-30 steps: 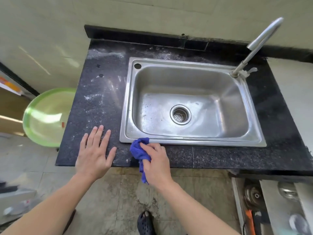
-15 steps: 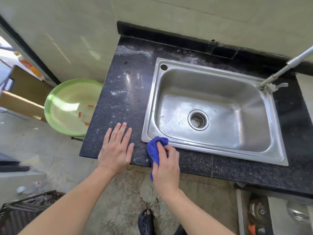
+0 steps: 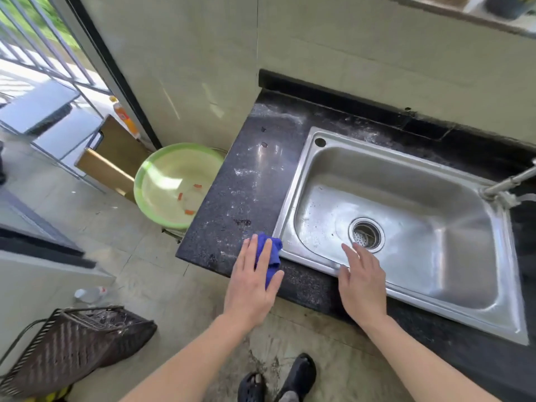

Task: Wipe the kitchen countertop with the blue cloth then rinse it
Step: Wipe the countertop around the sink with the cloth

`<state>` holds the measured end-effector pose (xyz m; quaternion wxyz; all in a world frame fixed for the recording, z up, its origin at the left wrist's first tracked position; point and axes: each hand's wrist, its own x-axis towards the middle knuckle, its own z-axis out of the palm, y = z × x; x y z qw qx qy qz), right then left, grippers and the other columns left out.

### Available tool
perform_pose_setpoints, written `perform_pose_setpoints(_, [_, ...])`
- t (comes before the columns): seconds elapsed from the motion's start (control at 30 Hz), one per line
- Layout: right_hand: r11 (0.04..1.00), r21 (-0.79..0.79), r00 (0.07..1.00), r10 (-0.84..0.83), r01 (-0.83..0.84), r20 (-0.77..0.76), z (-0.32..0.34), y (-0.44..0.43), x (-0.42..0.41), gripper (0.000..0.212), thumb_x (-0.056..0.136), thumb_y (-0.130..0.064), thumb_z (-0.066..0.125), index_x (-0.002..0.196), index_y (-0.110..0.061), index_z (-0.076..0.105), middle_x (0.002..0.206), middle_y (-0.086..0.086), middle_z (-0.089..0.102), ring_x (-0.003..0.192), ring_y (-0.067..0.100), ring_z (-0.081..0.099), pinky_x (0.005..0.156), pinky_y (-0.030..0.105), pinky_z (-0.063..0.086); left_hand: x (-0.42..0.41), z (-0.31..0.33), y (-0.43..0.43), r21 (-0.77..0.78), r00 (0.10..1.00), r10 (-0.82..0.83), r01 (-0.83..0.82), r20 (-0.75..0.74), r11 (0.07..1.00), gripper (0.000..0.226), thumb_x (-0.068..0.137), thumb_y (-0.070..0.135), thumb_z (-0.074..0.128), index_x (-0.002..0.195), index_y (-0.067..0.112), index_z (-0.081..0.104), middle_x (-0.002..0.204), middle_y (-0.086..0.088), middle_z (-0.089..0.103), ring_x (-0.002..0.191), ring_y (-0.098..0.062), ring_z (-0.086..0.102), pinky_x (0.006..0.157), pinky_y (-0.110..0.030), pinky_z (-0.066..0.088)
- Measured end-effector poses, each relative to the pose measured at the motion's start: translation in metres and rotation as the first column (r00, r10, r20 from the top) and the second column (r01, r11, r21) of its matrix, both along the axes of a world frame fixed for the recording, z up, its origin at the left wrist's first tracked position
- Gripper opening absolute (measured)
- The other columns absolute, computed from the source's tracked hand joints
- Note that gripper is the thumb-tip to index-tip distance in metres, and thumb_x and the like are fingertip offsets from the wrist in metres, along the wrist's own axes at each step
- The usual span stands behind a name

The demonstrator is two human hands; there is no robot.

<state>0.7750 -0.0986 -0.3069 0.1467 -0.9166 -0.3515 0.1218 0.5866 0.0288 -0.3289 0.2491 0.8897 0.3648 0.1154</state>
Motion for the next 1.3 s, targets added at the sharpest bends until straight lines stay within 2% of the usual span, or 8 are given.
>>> perform_pose_setpoints(0.13, [0.992,-0.114,0.994,0.064,-0.054,0.090,-0.027,-0.016,0.014,0.053,0.096,-0.039,0.021,0.125,-0.017,0.059,0.136,0.006,0.055,0.129,0.026,0.046,0.106,0.042,0.032,0.029,-0.014,-0.025,0.308,0.959,-0.250,0.279,-0.131,0.910,0.042,0.095,0.033,0.045,0.130,0.017,0.061,0.147,-0.016,0.045,0.134,-0.040,0.043,0.104,-0.049,0.036])
perform_pose_setpoints(0.33, [0.991,-0.096,0.990,0.098,-0.089,0.098,-0.030,-0.016,0.016,0.051,0.096,-0.038,0.022,0.120,-0.020,0.063,0.132,0.000,0.059,0.123,0.022,0.051,0.103,0.036,0.034,0.007,-0.029,0.004,0.447,0.886,-0.392,0.463,-0.246,0.766,0.049,0.078,0.012,0.044,0.121,0.013,0.066,0.141,-0.012,0.053,0.124,-0.040,0.048,0.096,-0.046,0.038])
perform_pose_setpoints(0.6, [0.985,-0.126,0.990,0.126,-0.118,0.061,-0.029,-0.015,0.019,0.055,0.097,-0.042,0.016,0.123,-0.023,0.061,0.135,-0.002,0.055,0.125,0.021,0.048,0.102,0.041,0.039,-0.041,-0.010,0.094,0.384,0.960,0.230,-0.154,-0.158,0.910,0.045,0.084,0.012,0.036,0.112,0.000,0.069,0.129,-0.024,0.056,0.106,-0.044,0.050,0.087,-0.055,0.049])
perform_pose_setpoints(0.7, [0.983,-0.138,0.991,0.127,-0.120,0.044,-0.025,-0.014,0.019,0.056,0.096,-0.042,0.014,0.128,-0.025,0.056,0.141,-0.001,0.049,0.129,0.021,0.042,0.103,0.042,0.036,-0.008,0.000,0.065,0.390,0.993,0.109,-0.085,-0.040,0.917,0.039,0.086,0.013,0.042,0.114,0.002,0.068,0.130,-0.022,0.056,0.104,-0.039,0.051,0.089,-0.048,0.048])
perform_pose_setpoints(0.87, [0.973,-0.032,0.972,0.230,-0.229,0.050,-0.016,0.017,0.011,0.049,0.094,-0.034,0.020,0.132,-0.024,0.049,0.145,0.003,0.042,0.132,0.022,0.034,0.106,0.039,0.025,0.000,-0.015,0.041,0.377,0.968,-0.176,0.233,-0.182,0.896,0.043,0.090,0.032,0.047,0.130,0.022,0.059,0.146,-0.013,0.047,0.126,-0.034,0.047,0.107,-0.049,0.032])
perform_pose_setpoints(1.1, [0.975,-0.049,0.975,0.218,-0.217,0.030,-0.021,0.065,-0.008,0.053,0.093,-0.037,0.018,0.135,-0.022,0.046,0.148,0.005,0.038,0.134,0.025,0.030,0.108,0.041,0.022,-0.024,-0.021,0.155,0.258,0.962,0.160,-0.100,-0.222,0.961,0.050,0.090,0.027,0.034,0.131,0.011,0.057,0.140,-0.023,0.046,0.120,-0.042,0.048,0.104,-0.050,0.040])
perform_pose_setpoints(1.2, [0.974,0.022,0.973,0.224,-0.225,0.063,-0.008,0.081,-0.015,0.047,0.093,-0.037,0.026,0.132,-0.023,0.049,0.145,0.005,0.041,0.130,0.026,0.036,0.106,0.041,0.026,-0.036,-0.017,0.162,0.206,0.959,0.263,-0.237,-0.110,0.950,0.051,0.087,0.021,0.033,0.126,0.002,0.059,0.126,-0.028,0.052,0.100,-0.045,0.054,0.082,-0.055,0.053])
perform_pose_setpoints(1.3, [0.978,0.066,0.980,0.197,-0.199,0.041,0.006,0.104,-0.024,0.044,0.094,-0.037,0.031,0.133,-0.025,0.048,0.145,0.004,0.040,0.131,0.023,0.034,0.107,0.042,0.028,-0.057,-0.014,0.134,0.232,0.956,0.294,-0.290,0.018,0.928,0.045,0.090,0.018,0.037,0.126,0.003,0.060,0.131,-0.027,0.051,0.105,-0.043,0.052,0.088,-0.050,0.050])
